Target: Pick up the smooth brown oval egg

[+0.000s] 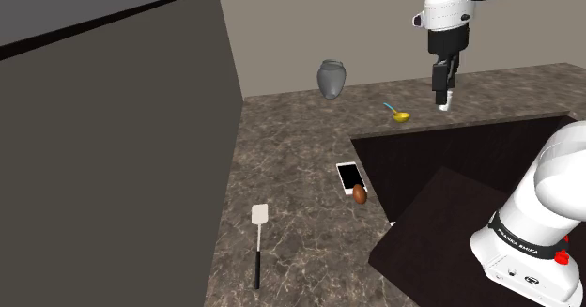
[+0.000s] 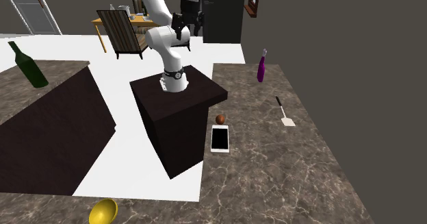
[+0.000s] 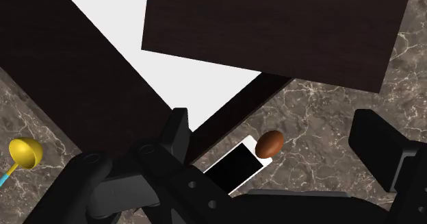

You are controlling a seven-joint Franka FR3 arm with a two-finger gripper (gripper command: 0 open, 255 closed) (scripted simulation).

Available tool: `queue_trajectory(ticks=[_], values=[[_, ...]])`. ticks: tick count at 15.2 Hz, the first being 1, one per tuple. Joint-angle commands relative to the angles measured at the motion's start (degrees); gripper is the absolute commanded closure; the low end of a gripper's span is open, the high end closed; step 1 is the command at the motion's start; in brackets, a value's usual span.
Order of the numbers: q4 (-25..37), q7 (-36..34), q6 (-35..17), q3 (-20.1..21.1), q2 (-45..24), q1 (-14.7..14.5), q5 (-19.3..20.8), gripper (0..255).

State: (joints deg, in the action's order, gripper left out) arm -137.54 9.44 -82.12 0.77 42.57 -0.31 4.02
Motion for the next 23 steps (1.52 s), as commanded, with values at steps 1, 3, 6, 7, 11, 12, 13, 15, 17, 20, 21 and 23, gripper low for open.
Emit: queue_trajectory(ticks=[1,3,6,7,11,12,13,15,17,20,21,23], values=[[0.0,0.0,0.0,0.0,0.0,0.0,0.0,0],[-3.25,-1.34,-4.15,0.13,-0.64,0.08,-0.91,0],[-7.63,-3.22,-10.64,0.39,-2.34,0.15,-2.27,0],[-8.95,-3.82,-12.88,0.49,-3.12,0.16,-2.73,0],[-13.47,-6.01,-22.24,0.93,-7.34,0.08,-4.57,0],[-14.39,-6.51,-24.68,1.04,-8.68,0.03,-5.04,0],[-15.22,-6.99,-27.15,1.15,-10.15,-0.03,-5.52,0],[-16.61,-7.88,-32.18,1.38,-13.43,-0.19,-6.5,0],[-17.61,-8.66,-37.29,1.61,-17.17,-0.38,-7.54,0],[-18.35,-9.59,-45.01,1.93,-23.57,-0.79,-9.24,0],[-18.39,-9.82,-47.56,2.02,-25.88,-0.95,-9.86,0],[-18.15,-10.15,-52.57,2.18,-30.73,-1.32,-11.21,0]])
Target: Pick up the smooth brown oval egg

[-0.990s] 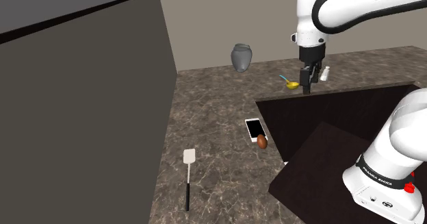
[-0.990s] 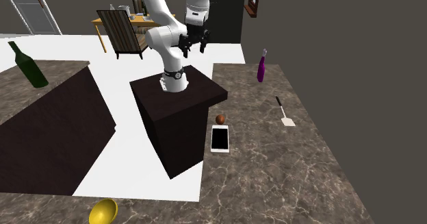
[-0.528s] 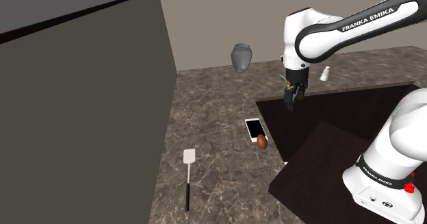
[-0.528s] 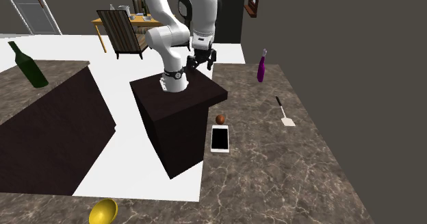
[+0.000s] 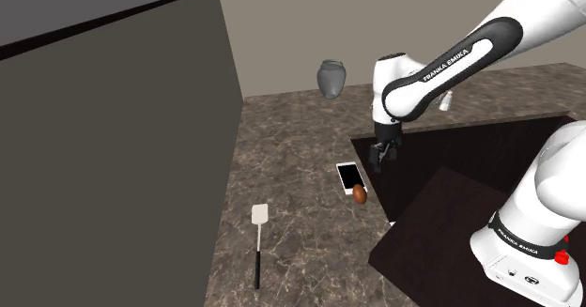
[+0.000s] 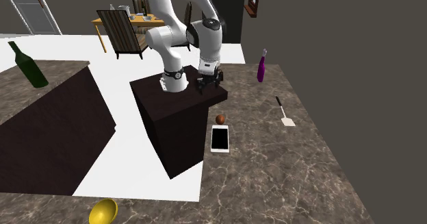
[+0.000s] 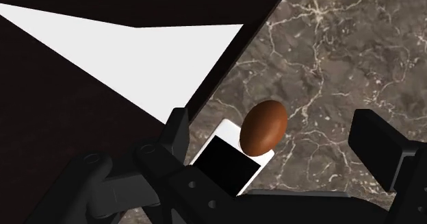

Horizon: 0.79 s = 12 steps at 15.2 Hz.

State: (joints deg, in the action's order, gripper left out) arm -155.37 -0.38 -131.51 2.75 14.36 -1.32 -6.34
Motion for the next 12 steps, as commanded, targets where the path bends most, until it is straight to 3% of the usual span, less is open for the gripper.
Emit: queue_trajectory(ticks=[1,9,12], values=[[-0.03,-0.4,-5.63,0.29,-5.04,-0.51,-1.58,0],[5.96,1.35,-22.43,1.82,-26.16,-1.53,-9.7,0],[7.37,2.04,-24.94,2.45,-29.86,-1.28,-11.1,0]])
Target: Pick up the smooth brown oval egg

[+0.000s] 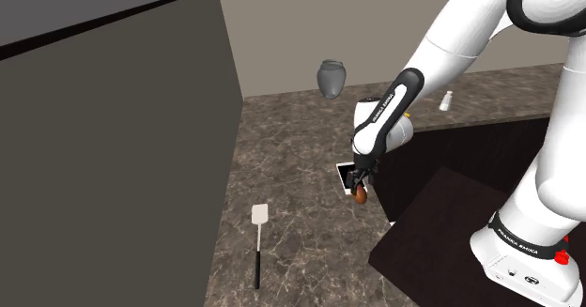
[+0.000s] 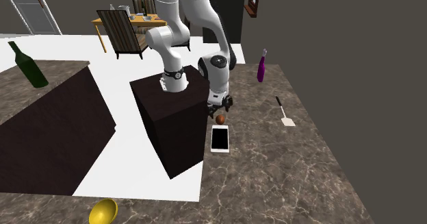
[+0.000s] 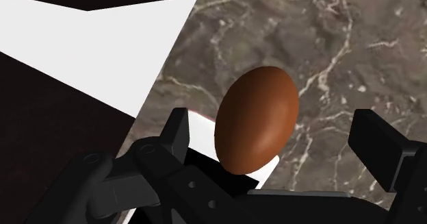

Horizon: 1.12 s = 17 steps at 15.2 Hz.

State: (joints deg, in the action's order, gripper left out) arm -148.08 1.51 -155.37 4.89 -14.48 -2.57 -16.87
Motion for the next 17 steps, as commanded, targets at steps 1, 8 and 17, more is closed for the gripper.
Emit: queue_trajectory(ticks=[1,8,17], values=[[0.27,0.43,-1.84,0.45,-1.99,0.06,-0.82,0],[1.64,1.94,-5.93,1.3,-7.45,0.67,-2.05,0],[1.53,1.91,-5.98,1.35,-7.38,0.65,-2.09,255]])
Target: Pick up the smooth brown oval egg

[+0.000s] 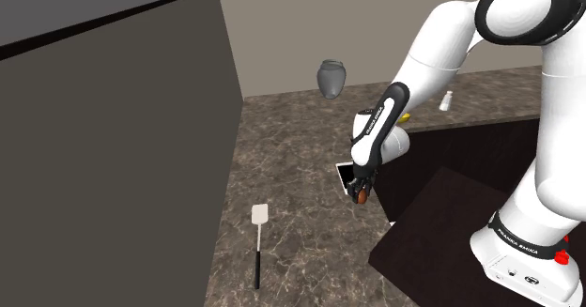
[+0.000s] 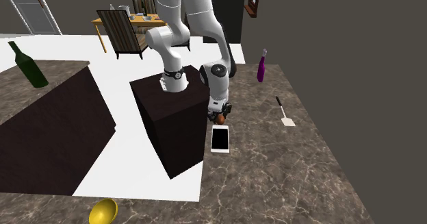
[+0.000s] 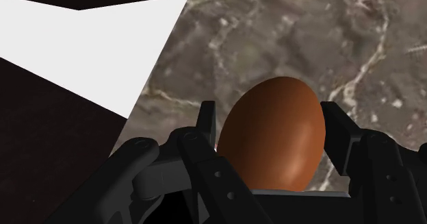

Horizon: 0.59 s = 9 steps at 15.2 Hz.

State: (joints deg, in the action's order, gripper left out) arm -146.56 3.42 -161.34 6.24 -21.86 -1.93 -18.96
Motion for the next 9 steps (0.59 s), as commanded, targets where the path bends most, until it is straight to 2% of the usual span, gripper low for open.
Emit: queue_trajectory(ticks=[1,9], values=[[0.12,0.03,0.05,-0.04,-0.07,0.02,0.04,255],[-1.7,-2.15,5.99,-1.25,7.72,-0.82,1.85,255]])
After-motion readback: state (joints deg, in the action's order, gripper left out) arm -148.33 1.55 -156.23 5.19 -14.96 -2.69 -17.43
